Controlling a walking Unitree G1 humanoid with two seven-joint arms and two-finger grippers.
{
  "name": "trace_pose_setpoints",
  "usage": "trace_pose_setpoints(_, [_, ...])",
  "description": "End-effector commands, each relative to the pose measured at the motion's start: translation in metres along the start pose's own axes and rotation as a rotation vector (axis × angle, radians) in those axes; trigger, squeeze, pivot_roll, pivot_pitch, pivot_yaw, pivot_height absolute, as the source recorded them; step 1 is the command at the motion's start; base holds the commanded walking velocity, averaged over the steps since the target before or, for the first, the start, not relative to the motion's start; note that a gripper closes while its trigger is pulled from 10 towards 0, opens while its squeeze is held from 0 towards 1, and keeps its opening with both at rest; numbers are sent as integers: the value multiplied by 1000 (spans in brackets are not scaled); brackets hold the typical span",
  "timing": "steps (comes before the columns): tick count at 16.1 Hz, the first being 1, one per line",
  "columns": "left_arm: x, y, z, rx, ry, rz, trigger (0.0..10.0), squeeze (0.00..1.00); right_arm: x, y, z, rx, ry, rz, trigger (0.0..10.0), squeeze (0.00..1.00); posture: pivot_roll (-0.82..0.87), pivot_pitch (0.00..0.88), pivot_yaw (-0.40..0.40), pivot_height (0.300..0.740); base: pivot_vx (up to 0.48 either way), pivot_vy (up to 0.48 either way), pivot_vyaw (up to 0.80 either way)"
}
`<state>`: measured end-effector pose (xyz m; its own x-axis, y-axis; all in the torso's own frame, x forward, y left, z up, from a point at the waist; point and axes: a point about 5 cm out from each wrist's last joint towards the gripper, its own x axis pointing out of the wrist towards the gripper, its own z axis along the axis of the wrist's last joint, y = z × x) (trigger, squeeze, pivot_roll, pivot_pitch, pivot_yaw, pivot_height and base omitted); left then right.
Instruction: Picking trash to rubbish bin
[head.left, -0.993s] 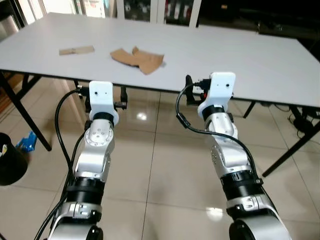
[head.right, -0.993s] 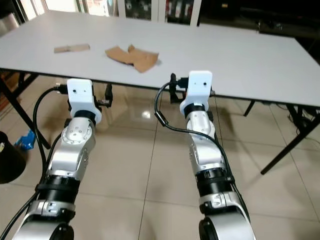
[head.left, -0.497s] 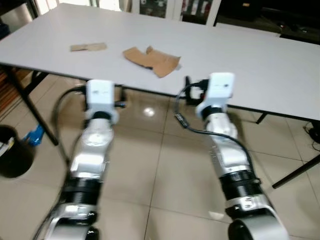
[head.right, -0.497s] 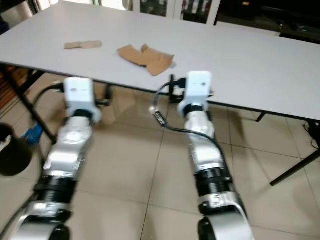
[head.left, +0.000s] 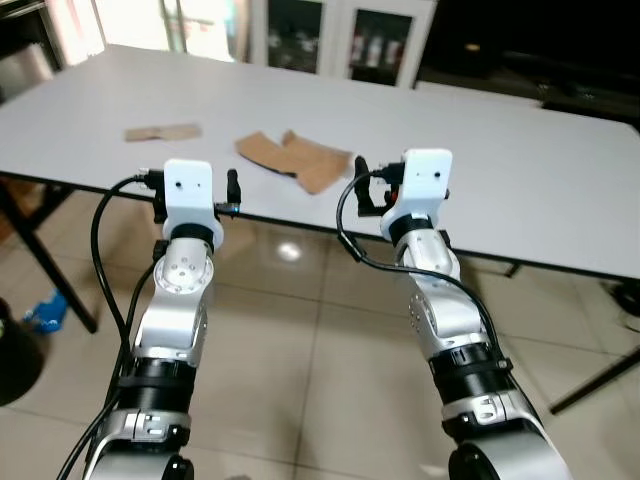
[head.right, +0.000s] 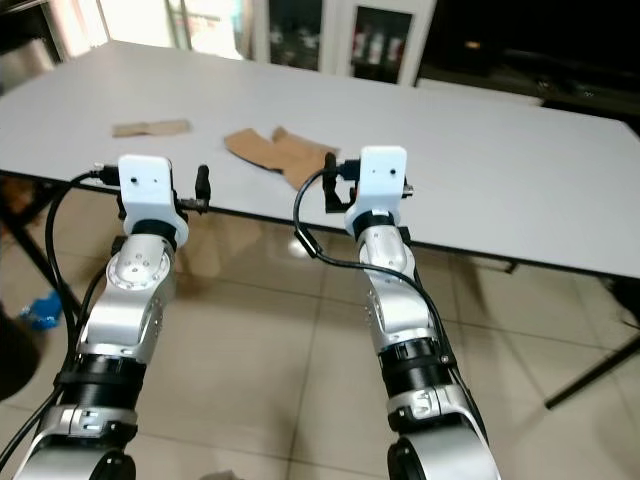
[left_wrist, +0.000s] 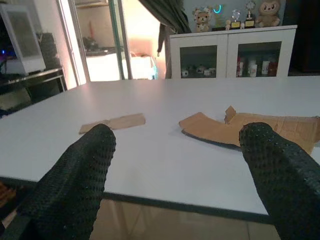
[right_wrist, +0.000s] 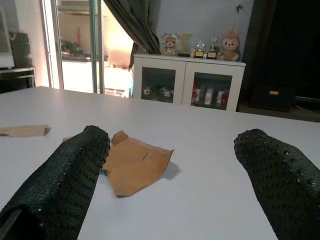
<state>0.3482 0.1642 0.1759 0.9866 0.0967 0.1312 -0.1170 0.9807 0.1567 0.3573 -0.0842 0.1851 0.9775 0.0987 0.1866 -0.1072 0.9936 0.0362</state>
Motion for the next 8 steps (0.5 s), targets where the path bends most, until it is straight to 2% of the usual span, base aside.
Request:
trace_pose_setpoints(1, [-1, -14, 3, -1, -5, -49, 10000, 0, -1, -16, -1, -7, -3, -44, 10000, 0, 3, 6, -57, 740, 386, 0, 0])
trace_pose_setpoints(8, [-3, -16, 1, 3, 6, -68, 10000, 0, -2, -14, -3, 2, 6, -41, 10000, 0, 3, 8, -53, 740, 434, 0, 0])
